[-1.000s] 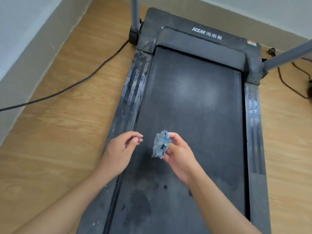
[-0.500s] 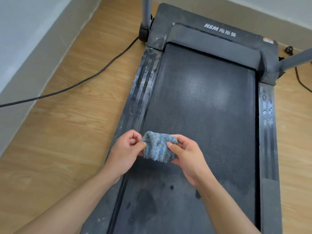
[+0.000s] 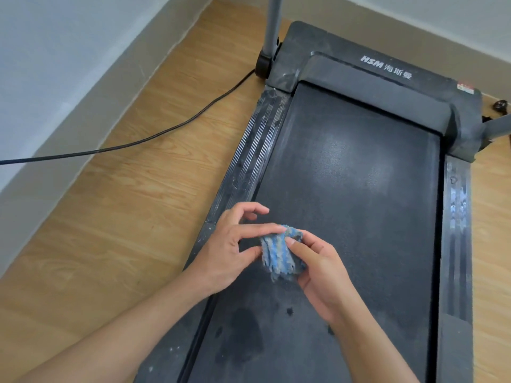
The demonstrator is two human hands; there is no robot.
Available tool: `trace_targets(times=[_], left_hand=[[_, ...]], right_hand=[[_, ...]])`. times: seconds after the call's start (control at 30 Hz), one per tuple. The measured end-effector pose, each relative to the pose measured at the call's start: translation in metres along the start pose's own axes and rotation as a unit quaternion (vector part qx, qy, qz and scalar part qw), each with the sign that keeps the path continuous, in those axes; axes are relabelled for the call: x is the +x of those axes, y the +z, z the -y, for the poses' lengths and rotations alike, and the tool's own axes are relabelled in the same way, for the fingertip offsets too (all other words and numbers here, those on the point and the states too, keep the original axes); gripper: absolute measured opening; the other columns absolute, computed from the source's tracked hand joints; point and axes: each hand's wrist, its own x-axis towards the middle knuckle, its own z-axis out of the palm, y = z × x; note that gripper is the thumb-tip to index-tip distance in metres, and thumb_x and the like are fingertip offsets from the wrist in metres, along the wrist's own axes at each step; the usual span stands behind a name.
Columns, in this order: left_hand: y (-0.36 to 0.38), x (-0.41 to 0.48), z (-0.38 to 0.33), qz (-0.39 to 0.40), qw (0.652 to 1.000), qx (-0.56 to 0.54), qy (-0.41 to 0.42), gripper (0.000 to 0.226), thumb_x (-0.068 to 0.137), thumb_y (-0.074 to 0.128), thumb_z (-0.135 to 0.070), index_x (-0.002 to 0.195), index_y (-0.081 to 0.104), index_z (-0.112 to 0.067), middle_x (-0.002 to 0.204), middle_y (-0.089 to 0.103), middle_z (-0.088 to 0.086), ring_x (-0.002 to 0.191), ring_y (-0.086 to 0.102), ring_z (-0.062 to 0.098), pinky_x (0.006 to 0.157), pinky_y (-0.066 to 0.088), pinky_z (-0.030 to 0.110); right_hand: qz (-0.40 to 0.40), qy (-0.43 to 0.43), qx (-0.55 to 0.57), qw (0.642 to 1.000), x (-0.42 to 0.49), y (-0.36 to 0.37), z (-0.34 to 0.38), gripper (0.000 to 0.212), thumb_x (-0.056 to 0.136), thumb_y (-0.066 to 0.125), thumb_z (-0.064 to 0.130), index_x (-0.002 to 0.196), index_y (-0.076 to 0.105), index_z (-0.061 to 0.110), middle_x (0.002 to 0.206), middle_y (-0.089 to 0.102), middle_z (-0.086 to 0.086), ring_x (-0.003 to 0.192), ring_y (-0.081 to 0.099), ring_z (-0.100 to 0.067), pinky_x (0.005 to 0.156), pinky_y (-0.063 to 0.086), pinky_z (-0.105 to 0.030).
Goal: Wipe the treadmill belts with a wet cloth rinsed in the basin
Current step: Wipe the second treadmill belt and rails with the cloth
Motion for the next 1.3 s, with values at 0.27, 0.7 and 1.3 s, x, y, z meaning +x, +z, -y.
trace_targets(times=[0.27,0.7,1.3], left_hand=[[-0.002,0.01,-0.006,-0.075,0.966,-0.174,-0.177,0.034,0.105,0.063,-0.04,0.1,0.074,-0.008,0.092,0.079,0.008,0.084,0.071,0.025,0.08,0.054,0.05],[-0.002,0.003,-0.001,-0.082,0.926,-0.255,-0.265,0.016,0.107,0.062,-0.032,0.118,0.067,-0.022,0.098,0.08,0.008,0.088,0.076,0.025,0.079,0.058,0.05],[-0.005,0.019,-0.003,0.126,0.991,-0.023,-0.039,0.003,0.105,0.063,-0.026,0.103,0.062,-0.026,0.095,0.07,-0.008,0.09,0.064,0.016,0.086,0.051,0.037]], right_hand=[[0.003,0.087,0.014,0.996,0.001,0.0,-0.011,0.071,0.093,0.057,0.067,0.12,0.072,0.003,0.117,0.072,-0.021,0.104,0.067,-0.035,0.1,0.051,-0.05],[-0.057,-0.062,-0.065,0.994,-0.01,0.008,-0.024,0.015,0.094,0.072,0.013,0.106,0.073,0.004,0.103,0.078,-0.014,0.092,0.073,-0.022,0.08,0.056,-0.028],[-0.098,-0.137,-0.201,0.965,-0.005,-0.018,-0.011,0.061,0.073,0.093,0.034,0.125,0.061,0.027,0.127,0.067,0.014,0.125,0.06,-0.005,0.102,0.046,-0.035]])
